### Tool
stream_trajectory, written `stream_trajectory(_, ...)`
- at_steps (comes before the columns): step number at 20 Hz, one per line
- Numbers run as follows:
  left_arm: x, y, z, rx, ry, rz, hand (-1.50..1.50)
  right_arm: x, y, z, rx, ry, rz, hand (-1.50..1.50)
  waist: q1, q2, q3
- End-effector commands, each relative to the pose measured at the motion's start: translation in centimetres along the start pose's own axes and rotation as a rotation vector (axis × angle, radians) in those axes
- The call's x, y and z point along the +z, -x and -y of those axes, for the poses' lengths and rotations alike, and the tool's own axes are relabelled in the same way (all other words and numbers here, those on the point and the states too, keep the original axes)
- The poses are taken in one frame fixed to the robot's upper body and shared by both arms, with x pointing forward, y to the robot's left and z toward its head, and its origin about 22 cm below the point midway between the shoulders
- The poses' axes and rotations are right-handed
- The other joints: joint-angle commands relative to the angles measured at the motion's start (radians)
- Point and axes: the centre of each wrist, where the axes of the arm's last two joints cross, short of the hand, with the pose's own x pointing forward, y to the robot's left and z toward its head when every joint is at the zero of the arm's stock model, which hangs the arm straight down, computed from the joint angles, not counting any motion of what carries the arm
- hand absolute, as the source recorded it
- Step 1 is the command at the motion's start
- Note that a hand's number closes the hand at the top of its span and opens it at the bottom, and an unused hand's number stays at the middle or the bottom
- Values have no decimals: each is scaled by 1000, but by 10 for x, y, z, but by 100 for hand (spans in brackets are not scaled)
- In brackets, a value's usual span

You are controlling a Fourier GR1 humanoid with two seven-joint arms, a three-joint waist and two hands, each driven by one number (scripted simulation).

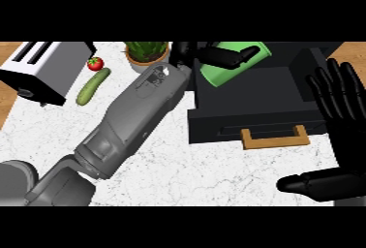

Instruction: Pick up the cup, place it into the drawer and close the drawer

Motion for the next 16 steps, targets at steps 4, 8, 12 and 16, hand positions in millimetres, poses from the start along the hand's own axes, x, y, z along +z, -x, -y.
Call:
stream_trajectory(4, 5, 8, 10, -94, 19, -40, 150, -9, 4, -10, -13, -40, 12, -150, -41, 8, 1)
stream_trajectory(8, 6, 14, 8, -179, 32, -43, 150, -1, -2, -10, -29, -50, 6, -150, -48, 10, 1)
stream_trajectory(12, 3, 5, 16, -205, 27, -45, -150, -9, -3, -10, -39, -53, 25, -150, -51, 12, 1)
stream_trajectory(16, 8, 11, 13, -116, 21, -33, -150, -7, 0, -10, -61, -46, 30, -150, -33, 9, 0)
